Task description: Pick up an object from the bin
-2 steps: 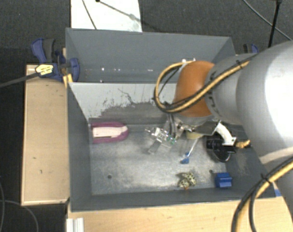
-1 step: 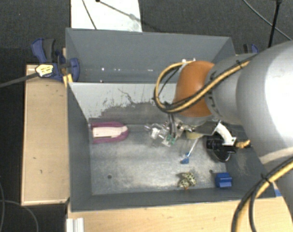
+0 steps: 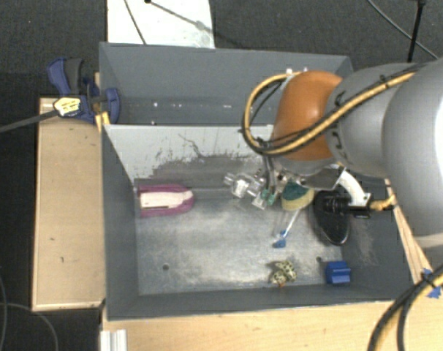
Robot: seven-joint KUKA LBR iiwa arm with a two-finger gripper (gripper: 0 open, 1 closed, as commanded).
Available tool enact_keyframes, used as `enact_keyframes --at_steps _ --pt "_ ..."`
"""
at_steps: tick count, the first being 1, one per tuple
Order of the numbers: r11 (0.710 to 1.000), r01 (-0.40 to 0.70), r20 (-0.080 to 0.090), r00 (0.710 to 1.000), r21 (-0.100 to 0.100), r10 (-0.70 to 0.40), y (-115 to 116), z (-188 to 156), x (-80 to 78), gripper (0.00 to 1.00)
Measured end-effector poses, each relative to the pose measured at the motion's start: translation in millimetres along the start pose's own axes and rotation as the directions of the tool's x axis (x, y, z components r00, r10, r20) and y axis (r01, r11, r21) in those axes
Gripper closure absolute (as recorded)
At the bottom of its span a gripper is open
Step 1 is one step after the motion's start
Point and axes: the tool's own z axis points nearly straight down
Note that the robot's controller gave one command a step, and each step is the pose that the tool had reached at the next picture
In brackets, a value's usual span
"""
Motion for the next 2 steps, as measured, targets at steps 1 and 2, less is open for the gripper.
enact_keyframes --at_steps 1,2 --pt "1.0 0.005 0.0 1.0 0.0 -0.005 1 -42 -2.0 1.0" --pt "1.0 0.01 -0.001 1.0 0.001 -0.01 2 -61 -3.3 1.0"
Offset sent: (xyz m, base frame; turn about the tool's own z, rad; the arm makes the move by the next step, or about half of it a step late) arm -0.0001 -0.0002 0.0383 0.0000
